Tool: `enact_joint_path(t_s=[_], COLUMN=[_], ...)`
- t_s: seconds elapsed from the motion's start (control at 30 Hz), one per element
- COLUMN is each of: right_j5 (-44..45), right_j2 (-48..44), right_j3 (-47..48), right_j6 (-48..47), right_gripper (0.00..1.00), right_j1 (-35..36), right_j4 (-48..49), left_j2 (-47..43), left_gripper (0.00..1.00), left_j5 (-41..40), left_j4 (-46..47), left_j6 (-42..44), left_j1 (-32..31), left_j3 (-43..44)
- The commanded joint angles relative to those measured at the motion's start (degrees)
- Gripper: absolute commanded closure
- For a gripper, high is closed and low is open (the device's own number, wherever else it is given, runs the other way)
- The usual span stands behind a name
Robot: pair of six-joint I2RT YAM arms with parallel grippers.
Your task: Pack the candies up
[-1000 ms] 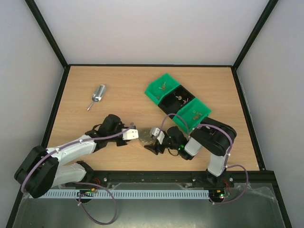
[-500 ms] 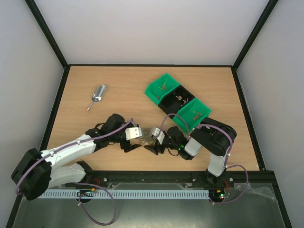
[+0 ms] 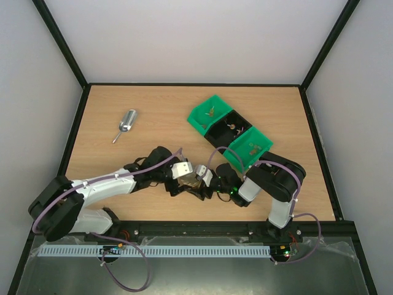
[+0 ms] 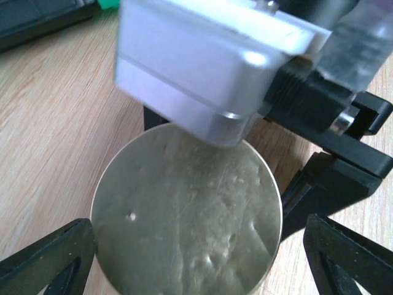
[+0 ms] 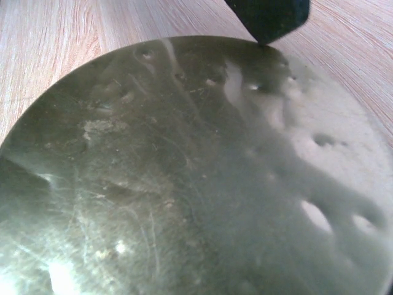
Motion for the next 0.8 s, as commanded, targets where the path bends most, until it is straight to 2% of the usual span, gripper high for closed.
enact_joint_path(t_s=[0.0,0.33,0.4,0.5,0.77], right_j5=[-1.04,-0.9,-0.9,-1.11,-0.92], right_j2=[0.37,0.39,0.43,0.55,0.7], right_j3=[0.78,0.86,0.88,0.82,0.87], right_j6=[-0.39,-0.37,-0.58,-0.57,-0.6], right_gripper=[0.54,0.54,0.54,0.54,0.54], right_j1=[0.42,0.42,0.37,0.41,0.39], right_j4=[-1.83,-1.84,-1.83,-1.83,-1.83], left_j2=[1.65,3.64,4.02,4.49,5.49], left_gripper=[0.07,0.2,0.17,0.07,0.1], left_j5=[-1.87,-0.71,-0.74,-1.39,-0.68], left_j4=[4.89,3.87,3.12,2.33,1.32], left_j6=[-0.94,0.71,1.3,1.6,2.28], left_j1=[-1.01,-1.4,-1.45,-1.5,-1.58], left_j3=[0.22,1.45,1.87,2.46,3.19])
